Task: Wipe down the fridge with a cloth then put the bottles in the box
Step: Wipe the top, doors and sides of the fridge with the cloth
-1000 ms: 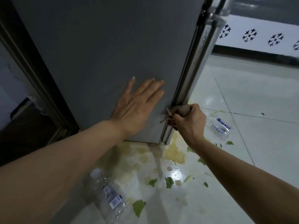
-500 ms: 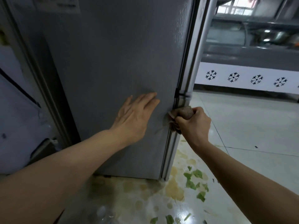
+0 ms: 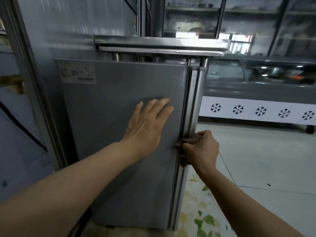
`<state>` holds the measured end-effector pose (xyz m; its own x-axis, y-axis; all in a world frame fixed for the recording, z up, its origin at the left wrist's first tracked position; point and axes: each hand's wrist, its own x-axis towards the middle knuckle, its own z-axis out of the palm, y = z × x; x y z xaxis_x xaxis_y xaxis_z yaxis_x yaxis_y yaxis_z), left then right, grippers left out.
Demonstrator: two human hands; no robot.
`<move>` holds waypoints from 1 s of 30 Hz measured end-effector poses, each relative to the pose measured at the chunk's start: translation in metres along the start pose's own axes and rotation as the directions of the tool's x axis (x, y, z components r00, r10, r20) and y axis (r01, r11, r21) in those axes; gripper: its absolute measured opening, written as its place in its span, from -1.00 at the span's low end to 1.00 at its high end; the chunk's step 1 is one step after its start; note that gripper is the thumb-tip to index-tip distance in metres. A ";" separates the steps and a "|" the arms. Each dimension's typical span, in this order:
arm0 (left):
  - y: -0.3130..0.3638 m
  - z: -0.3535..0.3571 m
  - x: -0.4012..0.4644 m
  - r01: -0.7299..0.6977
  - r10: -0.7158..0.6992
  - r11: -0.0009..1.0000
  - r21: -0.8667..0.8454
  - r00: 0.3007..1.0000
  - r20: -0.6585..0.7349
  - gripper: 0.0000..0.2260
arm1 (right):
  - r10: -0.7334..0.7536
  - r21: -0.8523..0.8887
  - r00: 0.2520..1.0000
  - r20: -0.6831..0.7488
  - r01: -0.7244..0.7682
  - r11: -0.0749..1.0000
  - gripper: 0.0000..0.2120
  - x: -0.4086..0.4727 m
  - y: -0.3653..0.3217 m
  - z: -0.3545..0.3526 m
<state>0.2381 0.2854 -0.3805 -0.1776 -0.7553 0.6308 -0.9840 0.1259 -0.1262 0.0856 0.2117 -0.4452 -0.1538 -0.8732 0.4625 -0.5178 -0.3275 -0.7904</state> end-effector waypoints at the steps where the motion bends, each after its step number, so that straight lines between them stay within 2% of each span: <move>1: -0.001 -0.005 0.005 0.005 -0.005 1.000 0.005 1.000 -0.024 -0.37 | -0.010 0.005 1.000 -0.017 0.010 1.000 -0.63 0.003 -0.006 -0.003; 4: -0.003 -0.016 0.021 -0.002 0.006 0.999 0.036 0.995 -0.096 -0.39 | -0.036 0.037 0.996 -0.081 0.039 0.999 -0.62 0.024 -0.030 -0.011; 8: -0.009 -0.028 0.040 0.039 -0.026 0.996 0.081 0.988 -0.150 -0.37 | -0.044 0.009 0.997 -0.060 0.045 0.999 -0.60 0.033 -0.048 -0.019; 13: -0.023 -0.039 0.064 0.077 -0.064 0.990 0.116 0.991 -0.115 -0.33 | -0.103 0.021 0.985 -0.139 0.107 0.994 -0.59 0.055 -0.080 -0.034; 19: -0.025 -0.039 0.074 0.091 -0.074 0.991 0.096 0.983 -0.169 -0.47 | -0.216 0.025 0.950 -0.225 0.228 0.973 -0.58 0.083 -0.120 -0.051; 26: -0.028 -0.050 0.092 0.064 -0.047 0.997 0.051 0.960 -0.277 -0.75 | -0.359 -0.114 0.926 -0.119 0.346 0.931 -0.76 0.094 -0.124 -0.061; 30: -0.030 -0.064 0.105 0.024 -0.020 0.999 0.023 0.983 -0.182 -0.77 | -0.395 -0.135 0.919 0.015 0.393 0.910 -0.81 0.100 -0.130 -0.073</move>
<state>0.2479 0.2433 -0.2617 -0.1581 -0.6281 0.7619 -0.9874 0.0925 -0.1286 0.0757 0.1935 -0.2673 0.0755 -0.6781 0.7311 -0.6450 -0.5924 -0.4828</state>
